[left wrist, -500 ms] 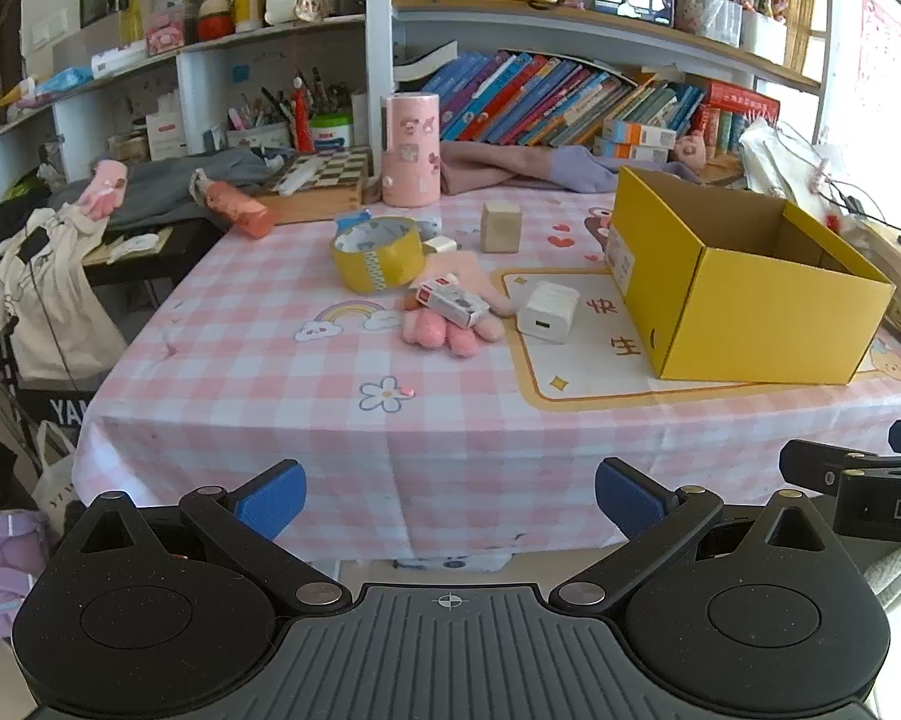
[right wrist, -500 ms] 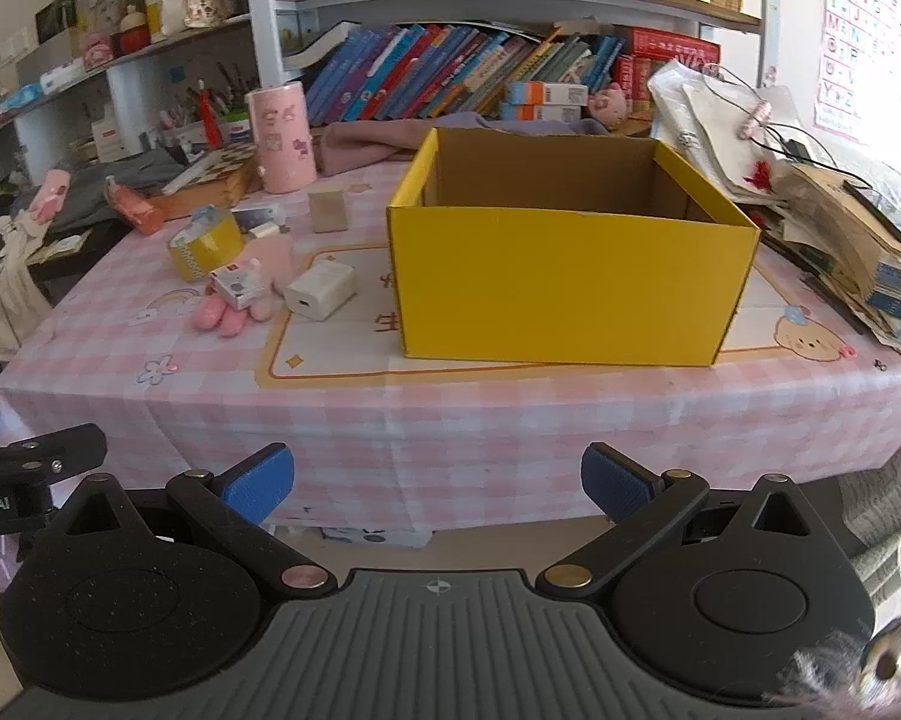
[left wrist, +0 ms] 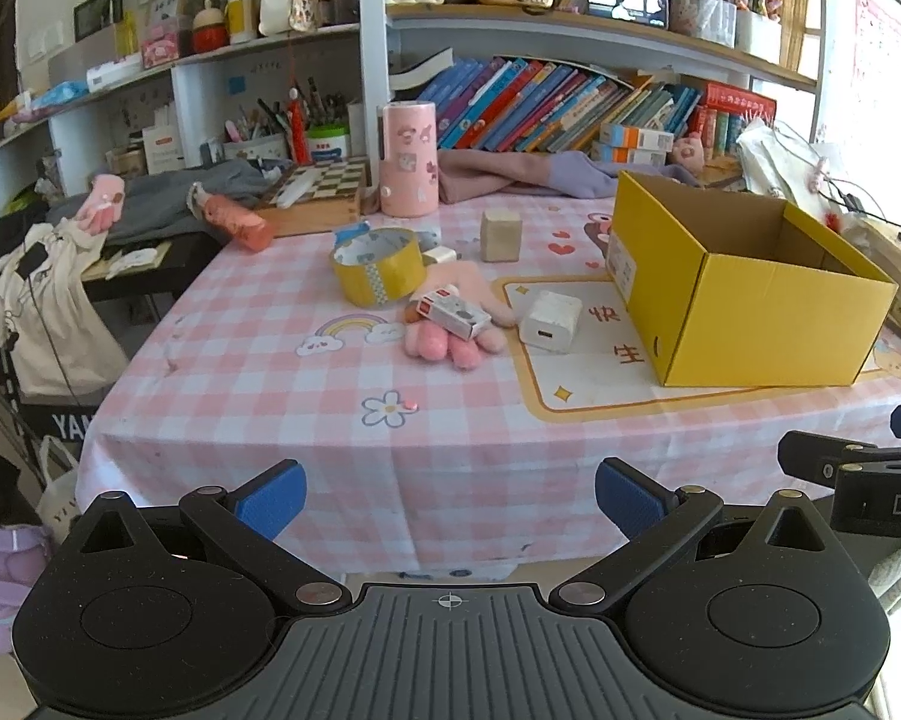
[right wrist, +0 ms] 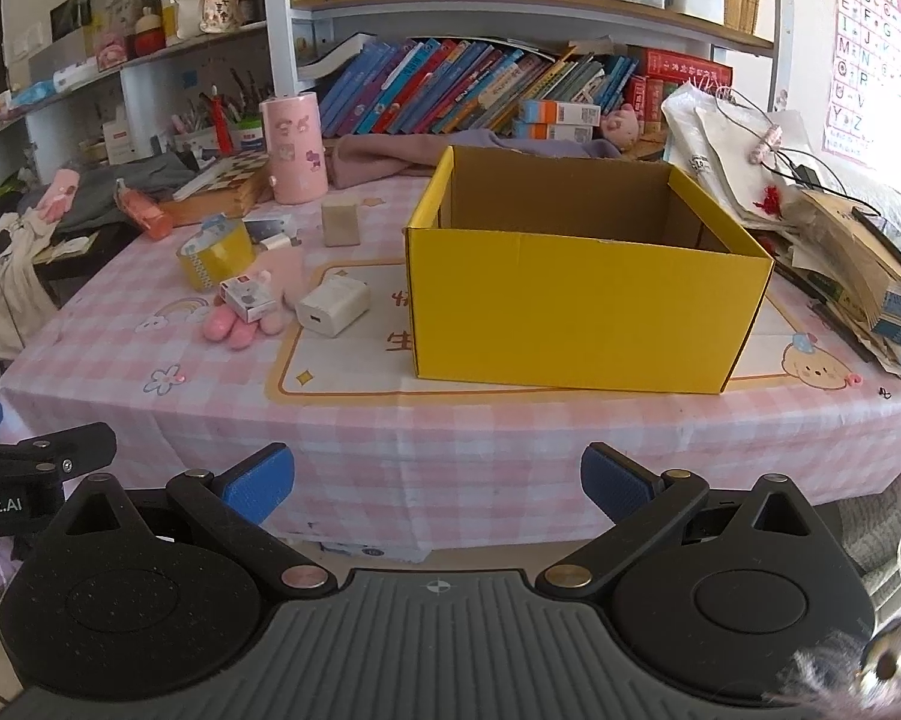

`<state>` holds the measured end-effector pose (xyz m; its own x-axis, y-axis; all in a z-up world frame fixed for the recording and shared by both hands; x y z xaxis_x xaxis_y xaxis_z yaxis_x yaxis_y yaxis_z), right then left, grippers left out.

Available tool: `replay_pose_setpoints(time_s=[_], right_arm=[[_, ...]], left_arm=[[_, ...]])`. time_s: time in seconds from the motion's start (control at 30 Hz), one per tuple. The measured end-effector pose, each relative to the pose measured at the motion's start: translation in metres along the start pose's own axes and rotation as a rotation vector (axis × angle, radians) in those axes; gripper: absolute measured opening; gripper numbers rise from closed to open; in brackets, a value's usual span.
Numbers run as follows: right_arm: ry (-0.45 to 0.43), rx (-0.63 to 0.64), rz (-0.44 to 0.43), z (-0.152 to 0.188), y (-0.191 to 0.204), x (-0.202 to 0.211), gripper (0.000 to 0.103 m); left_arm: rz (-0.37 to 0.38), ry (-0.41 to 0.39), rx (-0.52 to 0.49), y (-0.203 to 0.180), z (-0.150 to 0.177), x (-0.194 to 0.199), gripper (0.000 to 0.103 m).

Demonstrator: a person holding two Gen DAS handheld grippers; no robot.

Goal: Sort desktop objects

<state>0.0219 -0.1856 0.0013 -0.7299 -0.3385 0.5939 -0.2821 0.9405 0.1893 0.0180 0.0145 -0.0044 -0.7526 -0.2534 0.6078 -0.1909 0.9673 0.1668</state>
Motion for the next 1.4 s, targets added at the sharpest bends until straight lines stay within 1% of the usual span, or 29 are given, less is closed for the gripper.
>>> replay_pose_setpoints(time_s=[0.47, 1.03, 1.27, 1.4], right_arm=[[0.001, -0.016, 0.028, -0.0016, -0.0041, -0.0007, 0.103], [0.018, -0.021, 0.020, 0.0001, -0.0041, -0.0039, 0.103], [0.003, -0.022, 0.011, 0.0002, -0.0040, -0.0029, 0.103], [-0.006, -0.031, 0.002, 0.0000, -0.0044, -0.0017, 0.103]], left_arm=[[0.019, 0.007, -0.004, -0.0030, -0.0003, -0.0022, 0.103], [0.017, 0.015, -0.027, -0.0051, 0.0016, -0.0033, 0.103], [0.029, 0.008, -0.028, -0.0040, 0.0011, -0.0013, 0.103], [0.024, 0.007, -0.028, -0.0036, 0.0013, -0.0013, 0.103]])
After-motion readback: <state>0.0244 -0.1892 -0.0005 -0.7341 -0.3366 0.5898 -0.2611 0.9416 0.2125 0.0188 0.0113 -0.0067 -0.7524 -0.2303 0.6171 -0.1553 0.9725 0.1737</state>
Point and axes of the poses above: each gripper's, at about its wrist camera, not at the fingertips, and x roughly against the way its jaws point, y to its left, z to its underside, the point moved 1 cm from there along -x, roughly the way its jaws point, and after that the axes turned 14 degrees about -z, right-handed, at the moved point
